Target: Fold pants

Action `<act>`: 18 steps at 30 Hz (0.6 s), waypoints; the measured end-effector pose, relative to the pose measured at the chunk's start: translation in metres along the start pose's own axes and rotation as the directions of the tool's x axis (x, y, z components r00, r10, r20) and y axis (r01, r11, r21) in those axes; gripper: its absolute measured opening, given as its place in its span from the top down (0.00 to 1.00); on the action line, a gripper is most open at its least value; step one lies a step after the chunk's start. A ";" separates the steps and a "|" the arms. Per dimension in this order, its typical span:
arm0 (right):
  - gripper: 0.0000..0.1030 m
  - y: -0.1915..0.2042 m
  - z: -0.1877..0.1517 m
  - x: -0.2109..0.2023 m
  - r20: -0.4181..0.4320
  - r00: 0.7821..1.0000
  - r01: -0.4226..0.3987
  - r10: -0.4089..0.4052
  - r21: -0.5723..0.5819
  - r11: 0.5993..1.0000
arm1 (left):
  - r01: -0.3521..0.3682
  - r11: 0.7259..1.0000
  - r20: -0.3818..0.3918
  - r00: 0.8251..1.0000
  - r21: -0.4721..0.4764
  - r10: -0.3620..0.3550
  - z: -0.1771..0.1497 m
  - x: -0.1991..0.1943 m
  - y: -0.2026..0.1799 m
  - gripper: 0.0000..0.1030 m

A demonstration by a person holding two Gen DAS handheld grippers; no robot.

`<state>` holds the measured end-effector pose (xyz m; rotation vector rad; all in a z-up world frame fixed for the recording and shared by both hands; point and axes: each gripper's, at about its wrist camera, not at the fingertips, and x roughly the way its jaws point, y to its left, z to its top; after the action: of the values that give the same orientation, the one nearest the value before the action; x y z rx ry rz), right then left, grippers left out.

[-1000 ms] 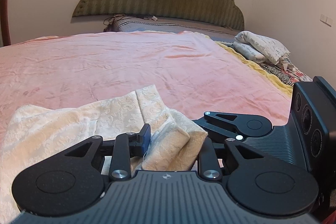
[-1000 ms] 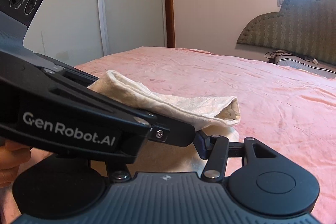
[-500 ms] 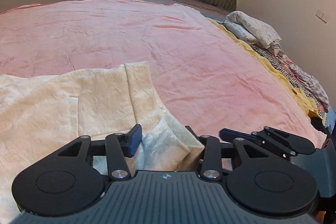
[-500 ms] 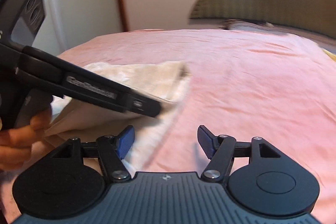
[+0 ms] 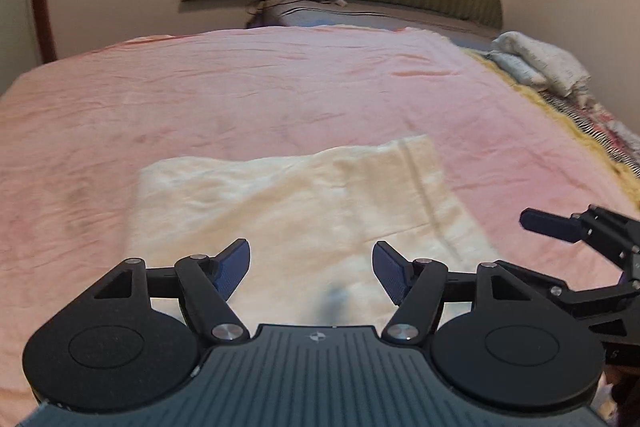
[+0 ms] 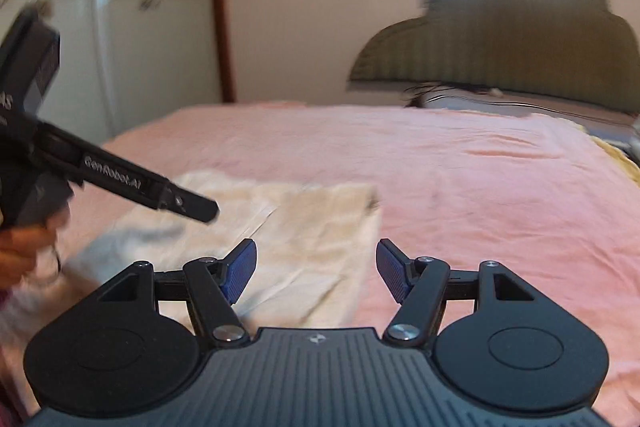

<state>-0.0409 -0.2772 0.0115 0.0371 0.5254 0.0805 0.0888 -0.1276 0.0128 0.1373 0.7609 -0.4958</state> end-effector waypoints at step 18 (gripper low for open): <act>0.36 0.054 -0.008 0.037 -0.137 0.980 0.116 -0.143 -0.191 0.975 | -0.152 0.987 -0.014 0.988 -0.042 0.152 -0.039 -0.002 0.018 0.31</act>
<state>-0.0162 -0.2198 -0.0108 -0.1833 0.6680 0.0027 0.0718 -0.0994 -0.0149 0.1572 0.7648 -0.3341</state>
